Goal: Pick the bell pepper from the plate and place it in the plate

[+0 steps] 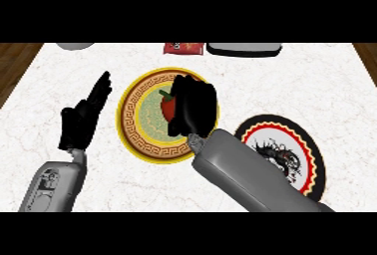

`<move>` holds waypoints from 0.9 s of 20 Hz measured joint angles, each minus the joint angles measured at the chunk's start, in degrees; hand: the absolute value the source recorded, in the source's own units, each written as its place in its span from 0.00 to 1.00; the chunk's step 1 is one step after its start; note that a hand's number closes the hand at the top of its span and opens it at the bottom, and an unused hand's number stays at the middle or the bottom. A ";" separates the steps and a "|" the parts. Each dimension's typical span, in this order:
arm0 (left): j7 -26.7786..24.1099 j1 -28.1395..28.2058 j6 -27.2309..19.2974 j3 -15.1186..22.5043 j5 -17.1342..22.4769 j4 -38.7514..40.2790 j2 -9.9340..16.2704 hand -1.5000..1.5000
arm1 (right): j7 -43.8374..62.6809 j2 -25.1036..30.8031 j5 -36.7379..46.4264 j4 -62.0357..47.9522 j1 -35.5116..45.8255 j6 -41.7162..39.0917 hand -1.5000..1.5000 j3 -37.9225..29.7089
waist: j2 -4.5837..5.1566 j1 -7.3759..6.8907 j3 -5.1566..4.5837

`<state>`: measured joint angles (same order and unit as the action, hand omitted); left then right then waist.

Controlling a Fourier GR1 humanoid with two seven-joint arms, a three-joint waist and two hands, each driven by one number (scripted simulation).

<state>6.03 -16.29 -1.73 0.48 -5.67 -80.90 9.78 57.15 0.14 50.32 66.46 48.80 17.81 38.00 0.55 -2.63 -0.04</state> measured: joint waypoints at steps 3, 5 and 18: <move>0.01 -0.75 0.11 0.47 -0.30 0.14 -0.37 0.50 | 0.03 0.04 -4.14 -7.53 3.52 2.19 1.00 1.93 | 0.18 -0.84 -0.01; -0.42 -0.97 0.01 0.61 -0.56 0.81 -0.63 0.50 | -0.66 0.01 -7.79 -11.32 4.19 4.17 0.00 1.70 | 0.35 -1.16 0.00; 0.08 -2.64 1.25 0.32 0.00 0.83 -0.49 0.50 | -12.12 0.02 -27.19 -19.64 4.93 23.37 0.00 3.45 | 0.74 -2.82 0.10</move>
<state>6.11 -18.92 -0.49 0.80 -5.67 -80.07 9.29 45.03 0.17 23.13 46.83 53.73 41.17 41.45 1.29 -5.45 0.06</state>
